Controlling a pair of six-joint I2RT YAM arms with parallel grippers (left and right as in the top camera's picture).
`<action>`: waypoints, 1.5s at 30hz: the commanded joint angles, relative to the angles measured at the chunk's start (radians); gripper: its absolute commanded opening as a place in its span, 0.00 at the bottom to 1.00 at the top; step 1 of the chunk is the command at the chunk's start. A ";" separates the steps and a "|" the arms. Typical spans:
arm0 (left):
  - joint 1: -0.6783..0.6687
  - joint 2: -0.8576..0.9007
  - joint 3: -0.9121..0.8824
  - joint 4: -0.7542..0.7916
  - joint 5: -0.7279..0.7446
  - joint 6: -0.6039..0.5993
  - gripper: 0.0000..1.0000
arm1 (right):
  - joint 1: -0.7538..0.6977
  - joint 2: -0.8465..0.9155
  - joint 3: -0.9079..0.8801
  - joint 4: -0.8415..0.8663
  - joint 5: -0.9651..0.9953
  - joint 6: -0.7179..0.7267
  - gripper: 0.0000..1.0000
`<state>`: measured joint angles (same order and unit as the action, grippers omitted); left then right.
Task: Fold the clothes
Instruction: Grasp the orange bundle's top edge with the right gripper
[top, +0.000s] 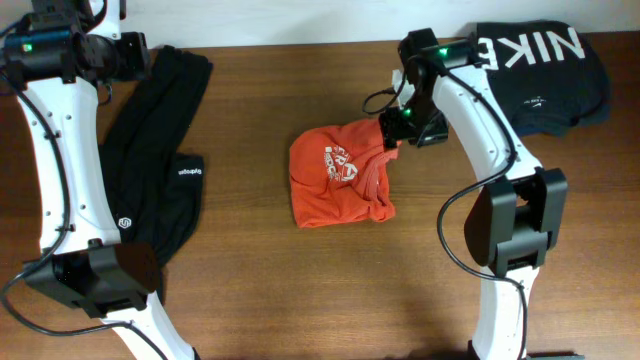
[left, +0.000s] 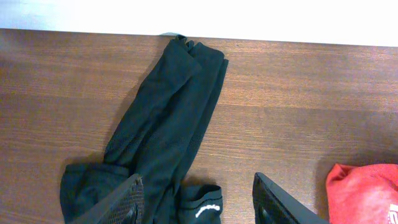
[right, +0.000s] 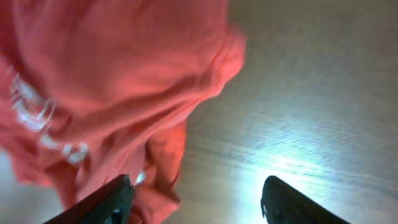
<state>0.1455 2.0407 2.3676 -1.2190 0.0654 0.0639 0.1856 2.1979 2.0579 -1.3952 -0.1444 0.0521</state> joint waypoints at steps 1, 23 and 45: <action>0.002 0.013 0.004 -0.001 -0.011 0.020 0.56 | -0.052 -0.025 0.013 -0.016 -0.182 -0.032 0.73; 0.002 0.060 0.004 -0.003 -0.010 0.019 0.57 | -0.076 0.002 -0.303 0.237 -0.396 -0.090 0.92; 0.002 0.087 0.004 -0.032 -0.010 0.019 0.57 | 0.054 0.043 -0.462 0.613 -0.499 0.245 0.07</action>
<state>0.1455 2.1212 2.3676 -1.2465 0.0624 0.0639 0.2443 2.2295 1.6043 -0.8120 -0.5816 0.2733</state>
